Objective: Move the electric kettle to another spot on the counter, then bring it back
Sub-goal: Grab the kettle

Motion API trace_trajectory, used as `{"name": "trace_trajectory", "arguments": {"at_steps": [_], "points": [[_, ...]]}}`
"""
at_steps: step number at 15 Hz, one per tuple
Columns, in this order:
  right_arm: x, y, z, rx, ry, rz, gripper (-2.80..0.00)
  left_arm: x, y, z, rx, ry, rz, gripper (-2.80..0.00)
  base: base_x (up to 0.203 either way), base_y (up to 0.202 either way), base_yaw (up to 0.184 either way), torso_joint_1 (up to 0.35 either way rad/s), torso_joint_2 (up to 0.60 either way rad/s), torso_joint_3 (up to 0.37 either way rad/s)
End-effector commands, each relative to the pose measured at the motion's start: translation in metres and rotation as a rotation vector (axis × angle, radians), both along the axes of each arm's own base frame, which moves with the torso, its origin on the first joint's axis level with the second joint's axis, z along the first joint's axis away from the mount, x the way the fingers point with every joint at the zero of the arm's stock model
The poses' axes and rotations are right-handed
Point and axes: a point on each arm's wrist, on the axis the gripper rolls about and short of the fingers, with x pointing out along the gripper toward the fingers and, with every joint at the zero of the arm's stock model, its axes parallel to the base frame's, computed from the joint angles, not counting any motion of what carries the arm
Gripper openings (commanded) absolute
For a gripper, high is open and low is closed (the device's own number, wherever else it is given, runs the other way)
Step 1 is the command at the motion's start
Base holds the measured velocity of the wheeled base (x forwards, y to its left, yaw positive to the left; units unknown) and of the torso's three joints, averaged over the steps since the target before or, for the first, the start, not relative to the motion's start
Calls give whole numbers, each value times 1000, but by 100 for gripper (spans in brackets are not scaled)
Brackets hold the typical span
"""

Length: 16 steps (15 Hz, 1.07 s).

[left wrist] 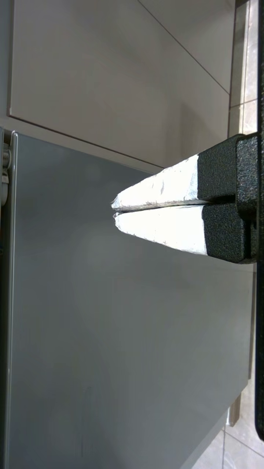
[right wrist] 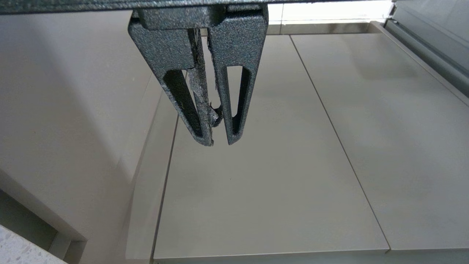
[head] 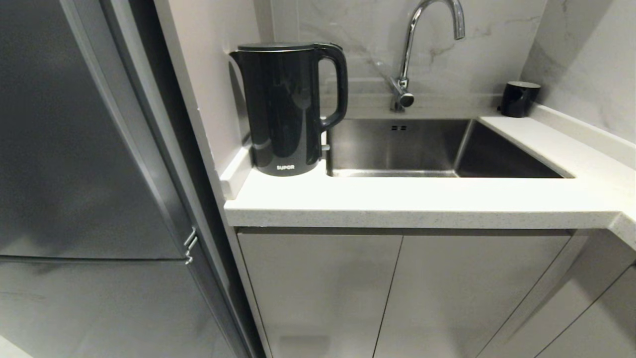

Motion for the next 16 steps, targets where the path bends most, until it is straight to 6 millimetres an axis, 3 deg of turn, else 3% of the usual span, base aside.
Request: {"name": "trace_trajectory", "arguments": {"at_steps": [1, 16], "points": [[0, 0, 0, -1, 0, 0, -280, 0, 0, 0, -1, -1, -1, -280, 0, 0, 0, 0, 0, 0], [0, 0, 0, 1, 0, -1, -280, 0, 0, 0, -4, -12, -3, -280, 0, 0, 0, 0, 0, 0]]}}
